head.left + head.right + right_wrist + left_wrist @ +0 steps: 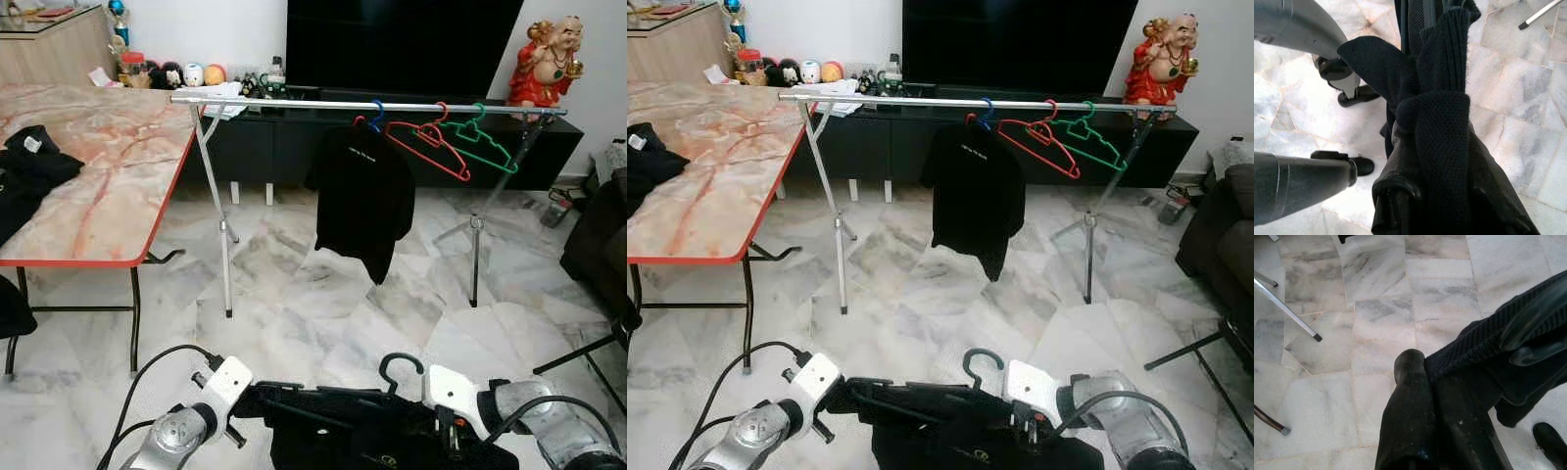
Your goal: Hang hanger
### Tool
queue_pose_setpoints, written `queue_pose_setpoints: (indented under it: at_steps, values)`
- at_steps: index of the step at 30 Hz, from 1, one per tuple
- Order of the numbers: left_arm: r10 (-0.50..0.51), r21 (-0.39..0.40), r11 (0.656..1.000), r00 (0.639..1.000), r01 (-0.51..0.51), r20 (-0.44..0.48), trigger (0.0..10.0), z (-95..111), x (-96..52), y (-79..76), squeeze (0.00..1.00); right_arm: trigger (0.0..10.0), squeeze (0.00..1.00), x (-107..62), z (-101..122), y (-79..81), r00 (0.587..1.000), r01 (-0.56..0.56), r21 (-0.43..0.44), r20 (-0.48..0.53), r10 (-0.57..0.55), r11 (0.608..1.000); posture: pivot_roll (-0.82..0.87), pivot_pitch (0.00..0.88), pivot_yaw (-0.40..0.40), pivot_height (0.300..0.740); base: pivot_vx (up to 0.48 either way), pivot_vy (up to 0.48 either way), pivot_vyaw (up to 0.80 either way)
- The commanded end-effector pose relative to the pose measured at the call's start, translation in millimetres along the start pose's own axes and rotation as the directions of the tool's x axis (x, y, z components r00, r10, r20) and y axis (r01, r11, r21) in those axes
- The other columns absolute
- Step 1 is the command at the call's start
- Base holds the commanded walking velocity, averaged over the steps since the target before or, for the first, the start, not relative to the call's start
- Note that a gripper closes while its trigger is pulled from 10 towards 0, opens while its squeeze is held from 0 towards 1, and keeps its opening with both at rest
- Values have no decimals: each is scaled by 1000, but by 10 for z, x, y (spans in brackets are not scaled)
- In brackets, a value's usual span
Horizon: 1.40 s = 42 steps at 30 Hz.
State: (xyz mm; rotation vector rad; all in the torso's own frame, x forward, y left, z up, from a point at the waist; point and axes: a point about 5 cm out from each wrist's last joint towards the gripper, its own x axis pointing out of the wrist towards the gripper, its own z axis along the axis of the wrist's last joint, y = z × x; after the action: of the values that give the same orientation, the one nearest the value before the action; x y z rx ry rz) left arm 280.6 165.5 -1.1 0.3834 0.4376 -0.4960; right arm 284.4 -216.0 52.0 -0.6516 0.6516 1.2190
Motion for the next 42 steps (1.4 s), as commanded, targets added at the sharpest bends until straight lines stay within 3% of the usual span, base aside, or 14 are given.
queue_pose_setpoints:
  at_steps: [1, 4, 6, 11, 15, 23, 30, 36, 42]
  values:
    - [65, -18, 998, 996, -66, -59, 0, -124, -84, 148, 0, 0, 0, -234, -223, -41, 991, 38, 16, -128, -35, 999, 15, 63, -37, 740, 0, 0, 0]
    - [64, -16, 998, 996, -65, -60, 0, -125, -84, 148, 0, 0, 0, -249, -260, -46, 983, 41, -8, -177, -42, 999, 14, 63, -37, 740, 0, 0, 0]
    - [62, -13, 998, 996, -63, -63, 0, -126, -84, 146, 0, 0, 0, -279, -334, -61, 961, 49, -69, -270, -66, 996, 14, 64, -37, 740, 0, 0, 0]
    - [52, -8, 999, 996, -52, -71, 0, -138, -83, 132, 0, 0, 0, -278, -331, -114, 946, 111, -105, -293, -138, 988, 12, 67, -36, 740, 0, 0, 0]
    - [25, -3, 1000, 996, -25, -80, 0, -149, -81, 107, 0, 0, 0, -255, -306, -203, 913, 220, -150, -317, -258, 964, 15, 68, -36, 740, 0, 0, 0]
    - [-21, 5, 1000, 997, 21, -78, 0, -142, -76, 71, 0, 0, 0, -181, -286, -207, 906, 252, -139, -314, -284, 958, 18, 68, -36, 740, 0, 0, 0]
    - [-92, -124, 988, 995, 95, 27, 0, 27, -54, 86, 0, 0, 0, 74, -361, -65, 873, 212, -195, -403, -275, 958, 34, 66, -37, 740, 0, 0, 0]
    - [-184, -146, 970, 980, 195, 81, 0, 157, -88, 136, 0, 0, 0, 260, -328, -4, 860, 239, -187, -416, -297, 953, 50, 66, -40, 740, 0, 0, 0]
    - [-326, -149, 927, 936, 344, 133, 0, 270, -157, 58, 0, 0, 0, 441, -86, -53, 893, 363, -44, -268, -361, 931, 54, 65, -41, 740, 0, 0, 0]
